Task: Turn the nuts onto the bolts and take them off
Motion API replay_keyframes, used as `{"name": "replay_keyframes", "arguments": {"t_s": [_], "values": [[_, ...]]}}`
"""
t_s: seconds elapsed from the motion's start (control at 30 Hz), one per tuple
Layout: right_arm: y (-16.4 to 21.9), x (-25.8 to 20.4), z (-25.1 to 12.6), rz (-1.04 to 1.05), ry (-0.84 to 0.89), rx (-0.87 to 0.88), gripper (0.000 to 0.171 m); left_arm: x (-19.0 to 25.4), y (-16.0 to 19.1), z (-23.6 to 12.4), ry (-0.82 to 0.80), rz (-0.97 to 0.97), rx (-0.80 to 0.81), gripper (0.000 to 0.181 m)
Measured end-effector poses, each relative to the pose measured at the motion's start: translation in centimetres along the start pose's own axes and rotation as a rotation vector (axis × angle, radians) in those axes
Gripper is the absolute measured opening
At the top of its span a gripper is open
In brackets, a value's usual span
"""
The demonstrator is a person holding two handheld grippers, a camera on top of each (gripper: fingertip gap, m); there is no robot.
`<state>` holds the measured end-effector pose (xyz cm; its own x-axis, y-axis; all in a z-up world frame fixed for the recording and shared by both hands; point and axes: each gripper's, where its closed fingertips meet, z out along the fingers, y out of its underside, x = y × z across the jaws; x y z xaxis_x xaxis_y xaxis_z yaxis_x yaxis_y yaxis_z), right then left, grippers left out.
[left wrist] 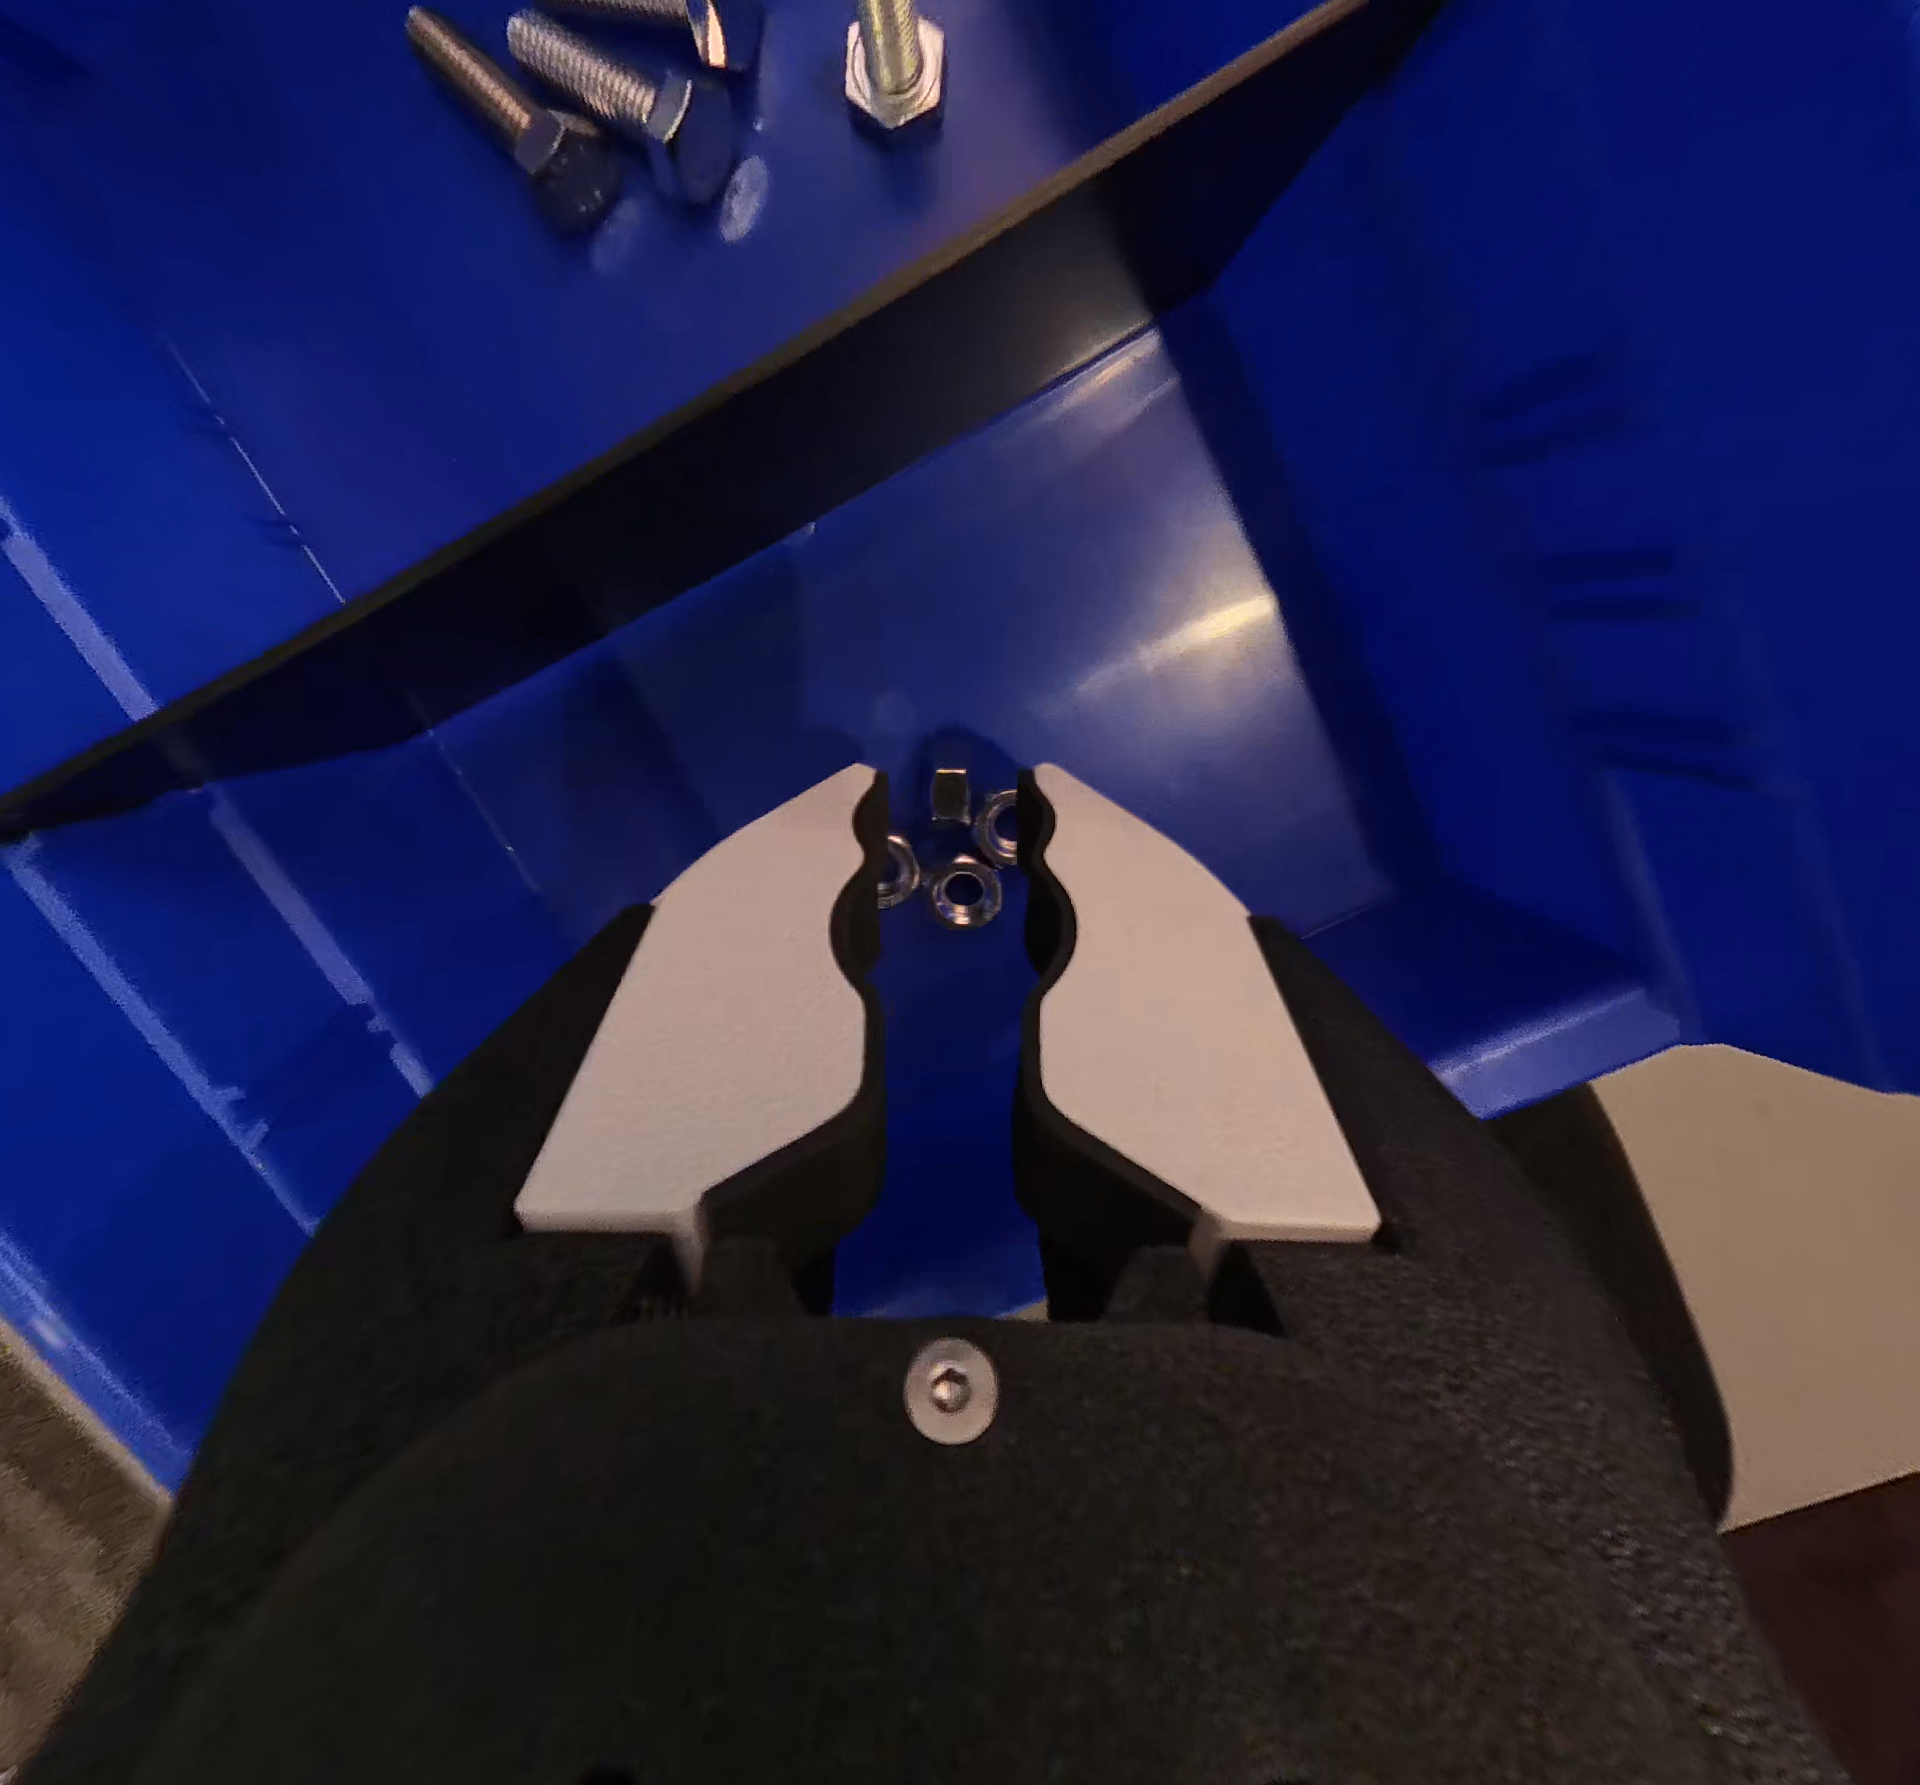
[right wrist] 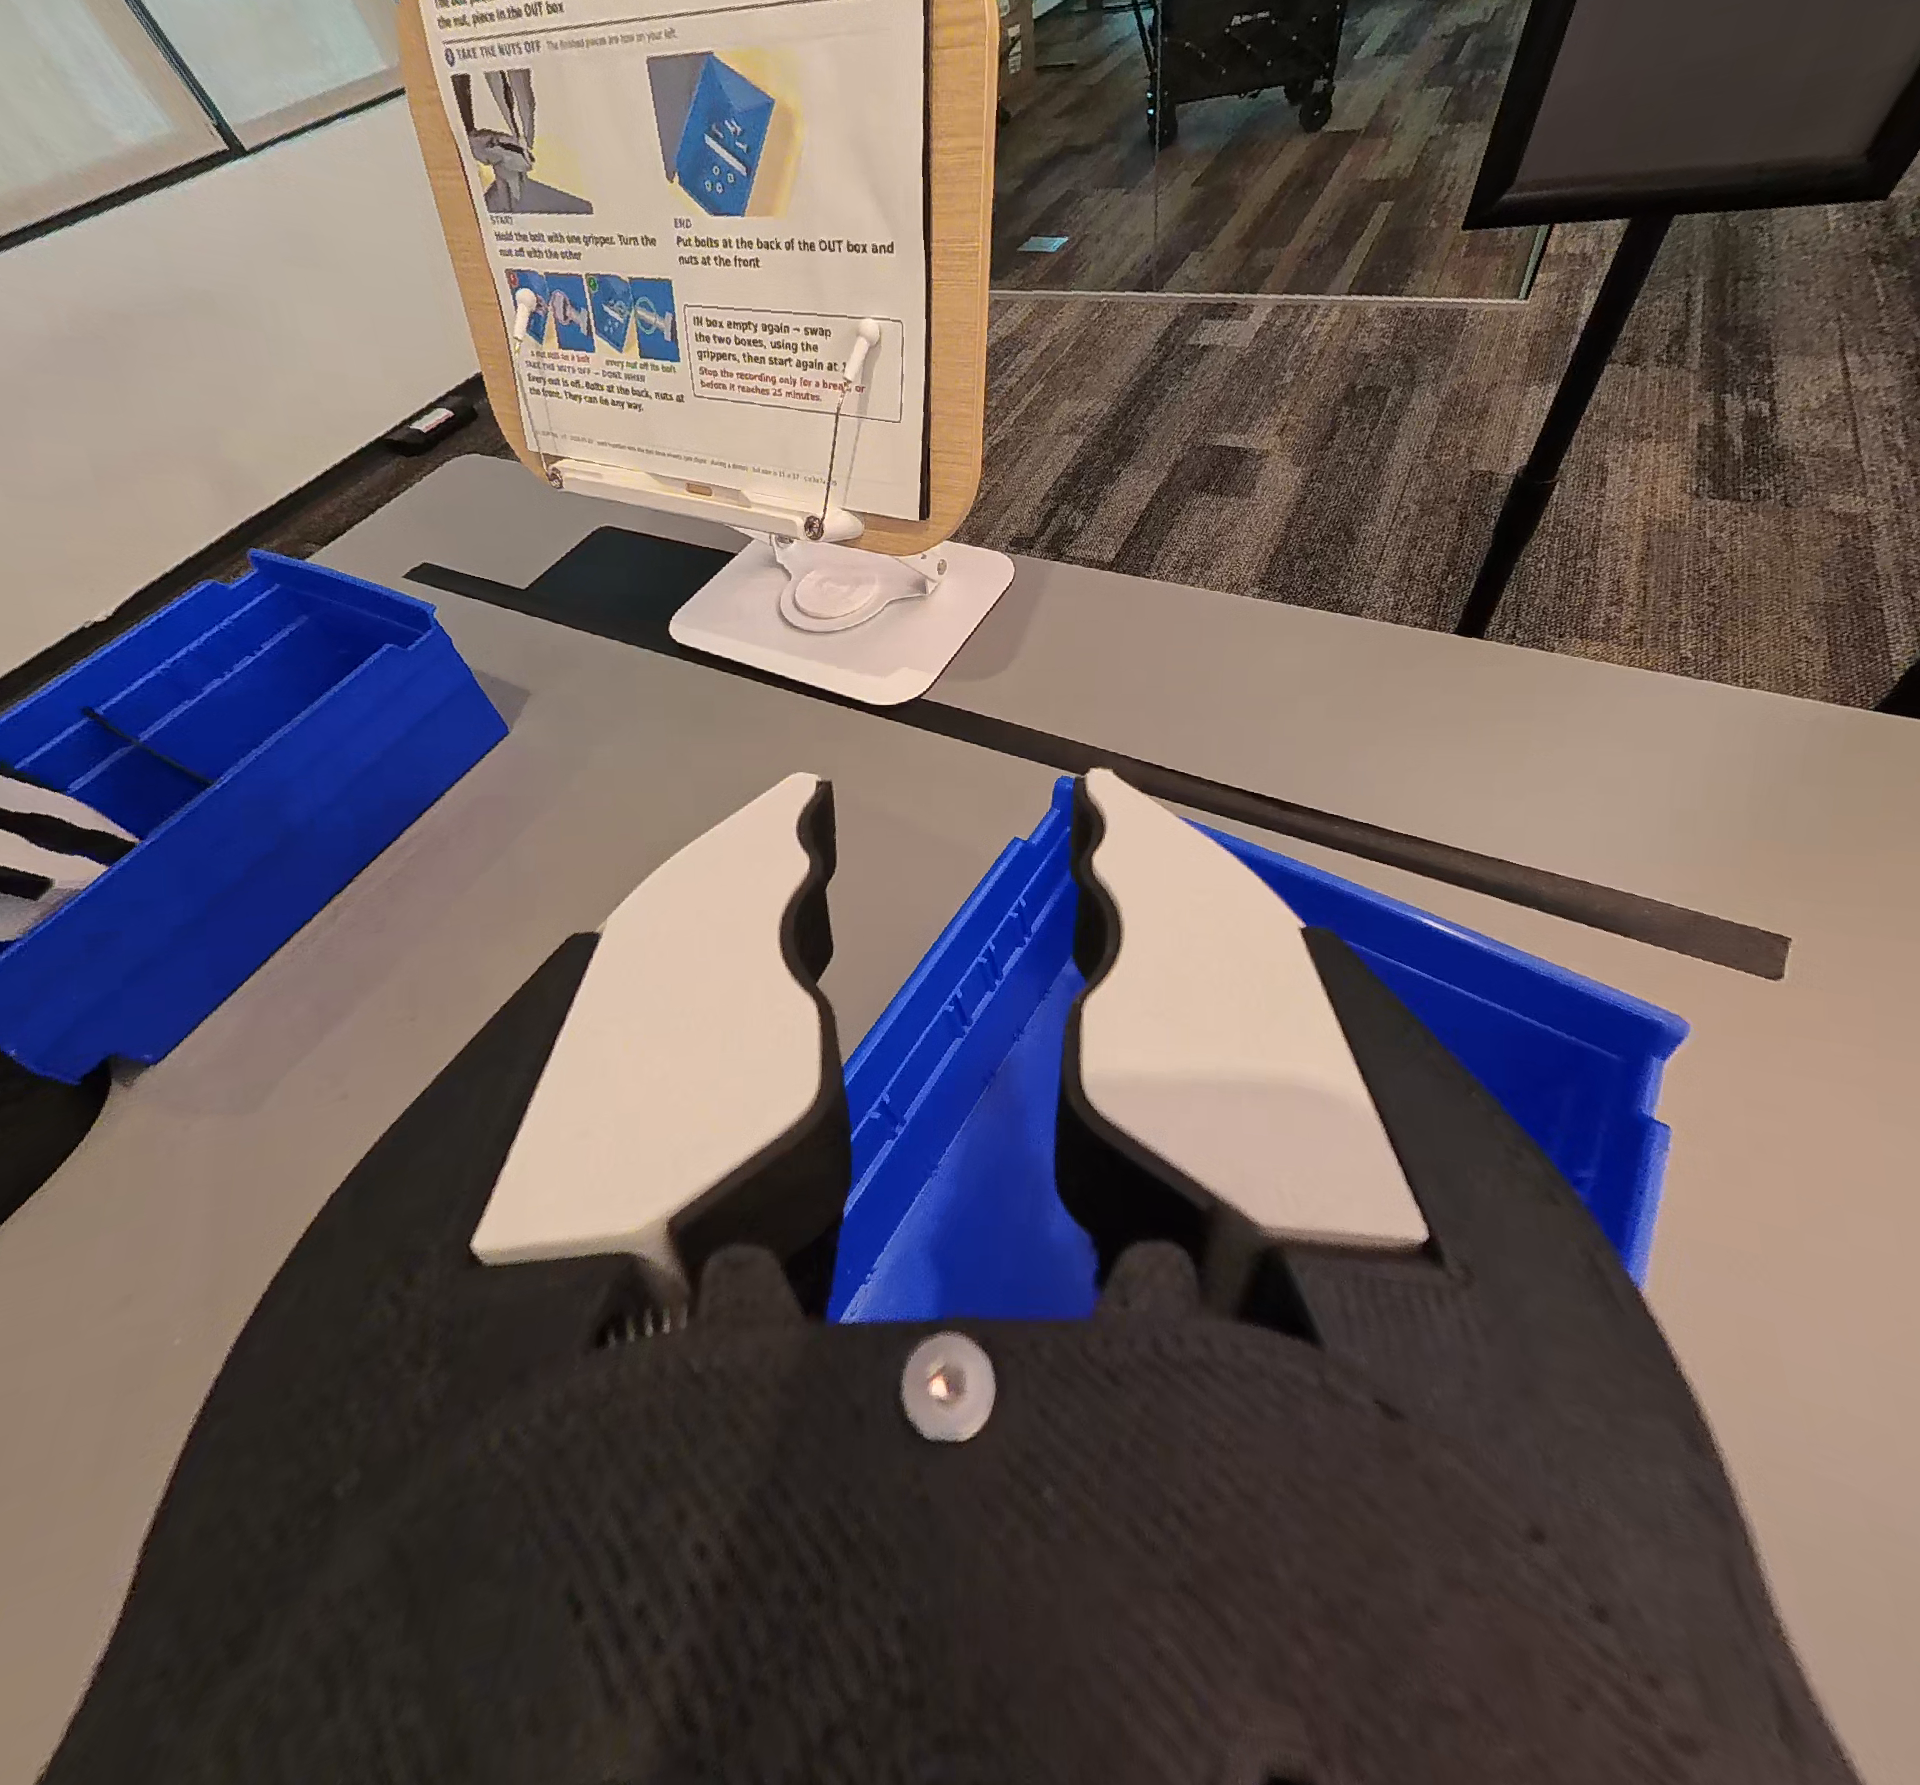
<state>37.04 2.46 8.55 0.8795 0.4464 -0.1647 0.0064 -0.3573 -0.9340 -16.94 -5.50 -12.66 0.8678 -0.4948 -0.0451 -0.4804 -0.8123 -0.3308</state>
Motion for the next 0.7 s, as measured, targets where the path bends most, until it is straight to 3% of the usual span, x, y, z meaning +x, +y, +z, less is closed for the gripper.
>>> {"name": "replay_keyframes", "arguments": {"t_s": [0.23,0.37,0.5,0.6,0.7], "values": [[0.3,0.1,0.2,0.006,-0.002,-0.015,0.044,-0.4,1.1,1.5,0.009,0.009,-0.086,0.025],[0.4,0.1,0.3,0.004,-0.004,-0.02,0.044,-0.1,1.3,1.8,0.028,0.009,-0.114,0.008],[0.6,0.2,0.4,0.002,-0.003,-0.032,0.044,-0.7,1.5,1.4,-0.026,0.057,-0.126,0.008],[0.2,0.3,0.2,-0.001,0.001,-0.016,0.044,-0.7,0.1,-0.4,-0.043,0.049,-0.037,0.008],[-0.3,0.2,-0.1,-0.007,0.005,0.011,0.044,0.9,-2.8,-4.4,-0.045,0.056,0.132,0.008]]}}
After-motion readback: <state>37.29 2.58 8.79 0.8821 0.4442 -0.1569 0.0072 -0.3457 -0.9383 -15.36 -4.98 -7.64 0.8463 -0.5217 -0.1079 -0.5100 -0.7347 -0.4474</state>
